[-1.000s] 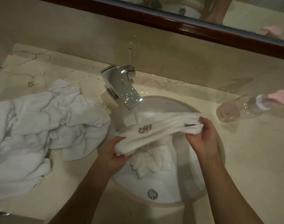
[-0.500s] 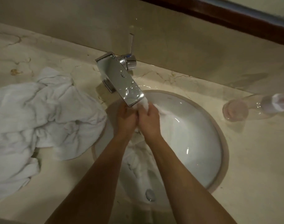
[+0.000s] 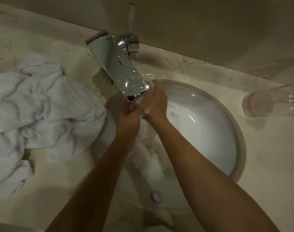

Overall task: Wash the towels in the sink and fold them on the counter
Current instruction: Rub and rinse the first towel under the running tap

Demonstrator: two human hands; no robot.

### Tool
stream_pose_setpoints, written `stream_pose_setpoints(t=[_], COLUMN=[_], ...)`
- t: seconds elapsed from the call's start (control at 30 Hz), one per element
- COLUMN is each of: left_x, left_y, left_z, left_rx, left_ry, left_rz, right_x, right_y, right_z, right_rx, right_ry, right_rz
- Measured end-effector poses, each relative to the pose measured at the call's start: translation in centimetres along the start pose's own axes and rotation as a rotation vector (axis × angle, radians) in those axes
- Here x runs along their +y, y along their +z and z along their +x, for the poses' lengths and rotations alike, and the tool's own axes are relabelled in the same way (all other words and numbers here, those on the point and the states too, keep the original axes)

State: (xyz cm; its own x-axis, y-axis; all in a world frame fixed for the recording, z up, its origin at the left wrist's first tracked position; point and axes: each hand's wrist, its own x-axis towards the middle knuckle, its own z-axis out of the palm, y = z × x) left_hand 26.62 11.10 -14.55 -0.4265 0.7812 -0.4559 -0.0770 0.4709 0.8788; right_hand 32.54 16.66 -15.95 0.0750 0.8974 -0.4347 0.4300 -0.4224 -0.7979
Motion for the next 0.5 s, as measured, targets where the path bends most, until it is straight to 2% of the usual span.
stream_pose_setpoints(t=[0.07, 0.13, 0.17, 0.23, 0.3, 0.37, 0.43, 0.5], left_x=[-0.2, -0.4, -0.4, 0.0, -0.3, -3.0, -6.8, -10.1], left_y=[-0.4, -0.7, -0.8, -1.0, -1.1, -1.9, -2.2, -1.7], left_z=[0.3, 0.6, 0.7, 0.4, -0.6, -1.6, -2.1, -2.6], left_rx=[-0.006, -0.046, -0.071, -0.118, -0.204, -0.310, -0.271, -0.229], left_ry=[-0.062, -0.166, -0.153, -0.053, 0.077, 0.189, 0.133, 0.104], left_rz=[0.044, 0.059, 0.082, 0.195, 0.443, 0.711, 0.989, 1.200], right_x=[0.0, 0.2, 0.4, 1.4, 4.3, 8.8, 14.0, 17.6], right_y=[0.3, 0.2, -0.1, -2.0, -4.1, -5.0, -4.1, -2.5], right_z=[-0.4, -1.5, -2.4, -3.6, -4.0, -5.8, -8.2, -9.6], right_rx=[-0.034, -0.179, -0.224, -0.152, -0.008, 0.091, 0.058, 0.009], right_ry=[-0.023, -0.074, -0.113, -0.173, -0.188, -0.235, -0.305, -0.368], right_rz=[-0.161, -0.306, -0.274, -0.088, -0.096, -0.370, -0.630, -0.769])
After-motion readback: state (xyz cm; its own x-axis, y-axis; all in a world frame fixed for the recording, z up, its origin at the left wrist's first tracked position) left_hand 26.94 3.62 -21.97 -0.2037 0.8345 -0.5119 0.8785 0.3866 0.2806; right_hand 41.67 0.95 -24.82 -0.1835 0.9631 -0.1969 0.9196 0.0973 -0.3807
